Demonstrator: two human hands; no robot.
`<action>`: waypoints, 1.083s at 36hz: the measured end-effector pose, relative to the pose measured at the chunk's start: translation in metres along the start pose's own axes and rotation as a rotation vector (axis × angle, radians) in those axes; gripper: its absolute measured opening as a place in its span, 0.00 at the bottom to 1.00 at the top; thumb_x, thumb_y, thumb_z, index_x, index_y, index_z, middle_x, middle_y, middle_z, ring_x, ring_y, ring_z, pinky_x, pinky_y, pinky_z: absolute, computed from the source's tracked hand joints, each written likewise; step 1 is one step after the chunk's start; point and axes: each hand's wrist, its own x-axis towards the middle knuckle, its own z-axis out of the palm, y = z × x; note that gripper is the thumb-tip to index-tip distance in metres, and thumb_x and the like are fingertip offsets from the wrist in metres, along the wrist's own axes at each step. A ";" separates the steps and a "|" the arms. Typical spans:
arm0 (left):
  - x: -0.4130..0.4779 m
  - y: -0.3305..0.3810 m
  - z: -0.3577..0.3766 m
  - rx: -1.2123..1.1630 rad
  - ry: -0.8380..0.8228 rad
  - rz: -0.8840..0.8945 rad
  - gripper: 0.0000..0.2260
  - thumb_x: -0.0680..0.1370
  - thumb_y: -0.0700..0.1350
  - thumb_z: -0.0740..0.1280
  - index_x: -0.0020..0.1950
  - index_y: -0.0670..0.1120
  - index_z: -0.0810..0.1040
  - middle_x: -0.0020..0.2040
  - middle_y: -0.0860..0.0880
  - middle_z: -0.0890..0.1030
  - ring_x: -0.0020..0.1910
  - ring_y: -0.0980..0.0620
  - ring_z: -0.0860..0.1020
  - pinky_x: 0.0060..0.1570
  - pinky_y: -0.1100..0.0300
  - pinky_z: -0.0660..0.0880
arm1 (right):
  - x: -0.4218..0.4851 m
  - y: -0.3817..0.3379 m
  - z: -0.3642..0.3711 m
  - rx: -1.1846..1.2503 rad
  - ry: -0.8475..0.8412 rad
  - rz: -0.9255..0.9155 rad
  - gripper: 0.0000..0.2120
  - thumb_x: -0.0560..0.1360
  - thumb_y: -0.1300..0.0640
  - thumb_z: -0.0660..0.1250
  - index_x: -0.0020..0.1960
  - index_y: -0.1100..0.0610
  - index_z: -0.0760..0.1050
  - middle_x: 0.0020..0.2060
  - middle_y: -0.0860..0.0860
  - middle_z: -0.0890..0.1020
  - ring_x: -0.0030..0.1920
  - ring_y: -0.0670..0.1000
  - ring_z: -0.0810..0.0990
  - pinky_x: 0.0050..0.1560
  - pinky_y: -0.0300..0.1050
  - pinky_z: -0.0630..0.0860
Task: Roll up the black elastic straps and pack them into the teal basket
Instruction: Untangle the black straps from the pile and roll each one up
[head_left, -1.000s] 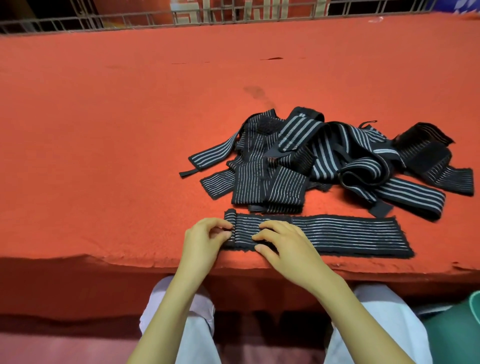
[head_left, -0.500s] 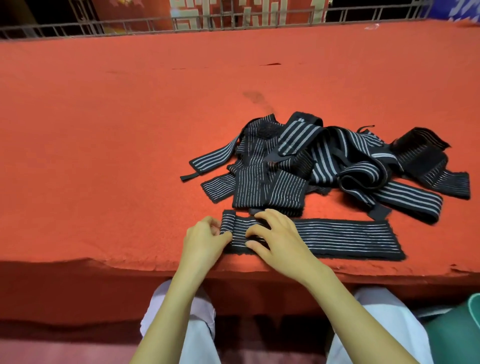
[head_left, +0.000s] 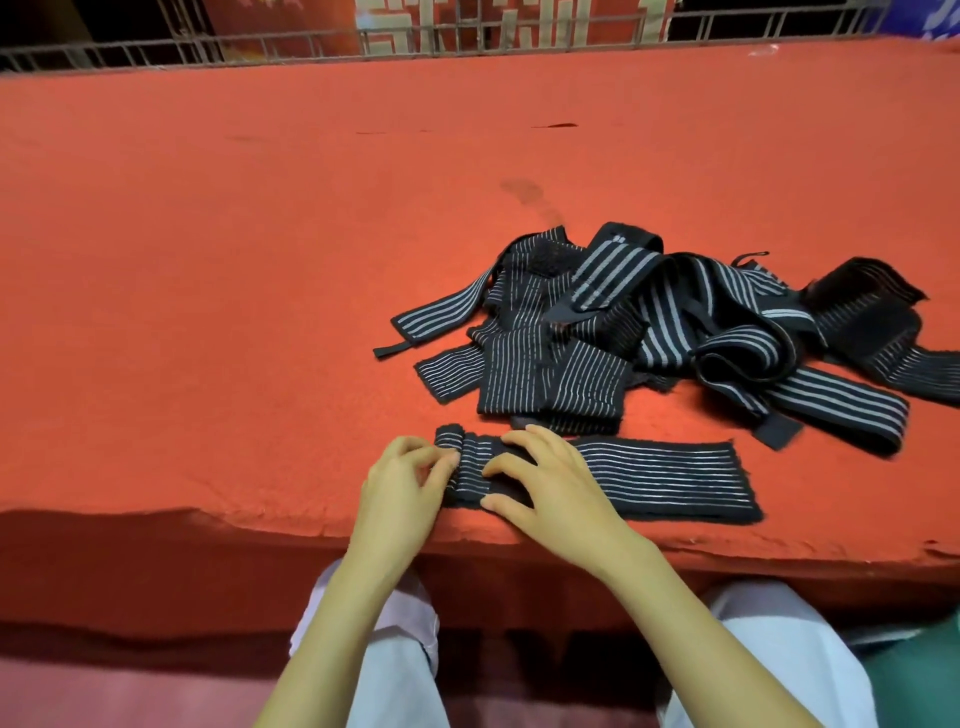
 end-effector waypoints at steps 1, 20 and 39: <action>-0.001 -0.001 0.000 -0.018 -0.029 0.013 0.07 0.77 0.45 0.68 0.52 0.48 0.84 0.48 0.54 0.76 0.39 0.59 0.72 0.46 0.63 0.67 | -0.001 0.002 0.000 0.000 0.010 -0.003 0.30 0.69 0.33 0.49 0.59 0.46 0.76 0.67 0.48 0.70 0.72 0.52 0.60 0.72 0.50 0.54; 0.002 0.010 0.010 -0.009 -0.054 -0.066 0.11 0.70 0.41 0.71 0.47 0.49 0.71 0.44 0.50 0.77 0.42 0.49 0.76 0.44 0.53 0.72 | -0.005 0.020 -0.009 0.133 -0.009 0.016 0.14 0.74 0.44 0.68 0.59 0.43 0.78 0.68 0.42 0.68 0.71 0.45 0.61 0.71 0.39 0.51; 0.006 0.018 0.014 -0.285 -0.208 -0.052 0.12 0.71 0.34 0.72 0.41 0.53 0.82 0.42 0.57 0.79 0.33 0.64 0.75 0.38 0.71 0.68 | -0.018 0.037 -0.016 0.112 0.040 0.060 0.13 0.72 0.44 0.70 0.56 0.43 0.79 0.64 0.41 0.72 0.67 0.44 0.66 0.68 0.39 0.57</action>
